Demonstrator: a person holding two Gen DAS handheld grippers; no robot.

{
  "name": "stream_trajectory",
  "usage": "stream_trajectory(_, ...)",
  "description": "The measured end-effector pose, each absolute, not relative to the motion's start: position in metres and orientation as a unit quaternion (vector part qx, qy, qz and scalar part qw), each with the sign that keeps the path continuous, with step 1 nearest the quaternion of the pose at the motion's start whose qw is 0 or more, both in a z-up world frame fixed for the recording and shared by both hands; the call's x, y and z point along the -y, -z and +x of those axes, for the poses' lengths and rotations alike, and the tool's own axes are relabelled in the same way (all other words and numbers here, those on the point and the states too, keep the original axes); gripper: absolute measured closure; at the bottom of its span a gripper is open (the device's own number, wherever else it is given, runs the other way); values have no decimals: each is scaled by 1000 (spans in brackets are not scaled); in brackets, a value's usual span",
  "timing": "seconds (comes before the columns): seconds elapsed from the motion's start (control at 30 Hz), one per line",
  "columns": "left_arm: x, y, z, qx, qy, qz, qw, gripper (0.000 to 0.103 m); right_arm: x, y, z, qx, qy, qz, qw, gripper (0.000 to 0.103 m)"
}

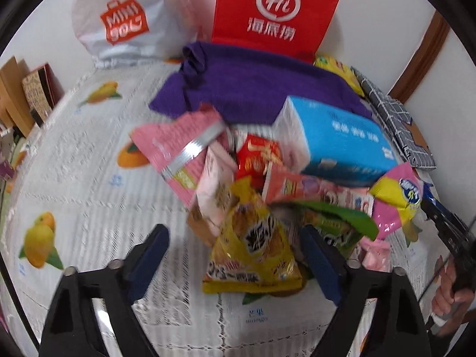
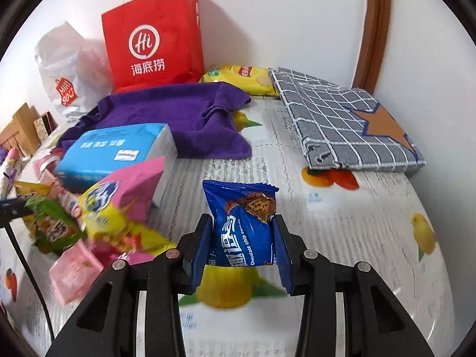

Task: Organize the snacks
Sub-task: 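Grasp the blue cookie packet with the right gripper while the left gripper grasps the yellow triangular snack, then carry both packets onto the purple towel and lower them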

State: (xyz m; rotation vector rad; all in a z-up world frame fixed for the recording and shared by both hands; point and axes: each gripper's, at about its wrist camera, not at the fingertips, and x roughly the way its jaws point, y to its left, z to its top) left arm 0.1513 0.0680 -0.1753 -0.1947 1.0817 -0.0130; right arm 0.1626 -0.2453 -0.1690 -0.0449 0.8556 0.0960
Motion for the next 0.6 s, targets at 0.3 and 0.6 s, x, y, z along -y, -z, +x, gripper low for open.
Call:
stream_trajectory(0.3,-75,167,132,-509,18,-99,855,59,230,165,126,-409,-62,-22,910,63)
stream_trajectory(0.6,-75,123,113,-480,46,-90,871,59,195,136,106,-388,-98,-26,916,63)
